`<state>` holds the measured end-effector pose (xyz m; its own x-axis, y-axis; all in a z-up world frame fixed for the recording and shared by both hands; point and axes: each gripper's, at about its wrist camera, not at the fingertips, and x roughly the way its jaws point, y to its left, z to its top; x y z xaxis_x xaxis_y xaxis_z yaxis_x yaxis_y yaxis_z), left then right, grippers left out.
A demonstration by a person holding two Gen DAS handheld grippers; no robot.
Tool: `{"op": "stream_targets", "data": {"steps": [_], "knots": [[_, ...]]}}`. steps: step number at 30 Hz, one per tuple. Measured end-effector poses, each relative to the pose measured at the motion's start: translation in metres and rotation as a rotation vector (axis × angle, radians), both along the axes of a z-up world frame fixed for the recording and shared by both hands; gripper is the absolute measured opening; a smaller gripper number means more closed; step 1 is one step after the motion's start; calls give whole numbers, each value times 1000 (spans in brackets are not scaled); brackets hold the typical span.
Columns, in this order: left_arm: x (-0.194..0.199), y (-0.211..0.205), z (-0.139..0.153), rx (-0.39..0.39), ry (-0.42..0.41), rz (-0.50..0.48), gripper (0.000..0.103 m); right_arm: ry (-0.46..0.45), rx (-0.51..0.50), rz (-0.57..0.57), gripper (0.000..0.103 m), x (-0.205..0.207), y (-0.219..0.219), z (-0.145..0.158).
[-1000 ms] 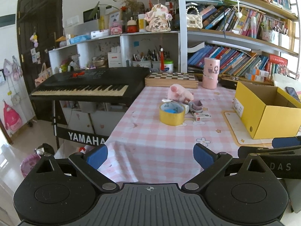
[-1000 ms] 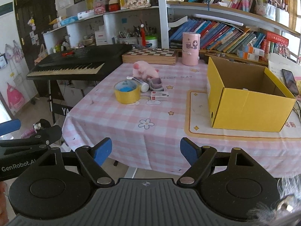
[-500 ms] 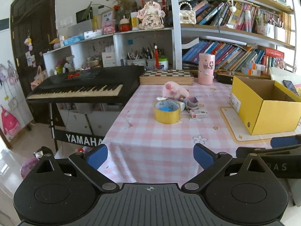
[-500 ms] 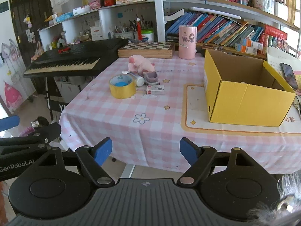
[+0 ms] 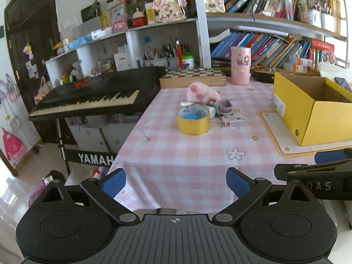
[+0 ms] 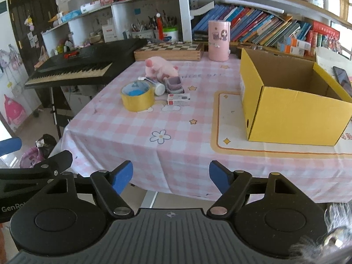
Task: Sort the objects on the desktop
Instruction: 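Move the left tool to the yellow tape roll while the right tool reaches the white staple box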
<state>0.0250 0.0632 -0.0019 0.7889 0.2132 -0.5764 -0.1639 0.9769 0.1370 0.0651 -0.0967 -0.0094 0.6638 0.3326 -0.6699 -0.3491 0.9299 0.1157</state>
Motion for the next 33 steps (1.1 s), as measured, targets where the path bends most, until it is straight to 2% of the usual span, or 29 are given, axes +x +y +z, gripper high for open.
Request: {"op": "stream_targets", "data": {"steps": [12,18,33], "knots": [[51,8,-12,-18,43,19,99,84,-40,18,75,61,16,-16],[83,20,-17,-50,60,52,99,73,-59,37,74,94,31,-20],[144,30,-25,-52,105,106,99,88,-93,72,77,171,53,-27]]}}
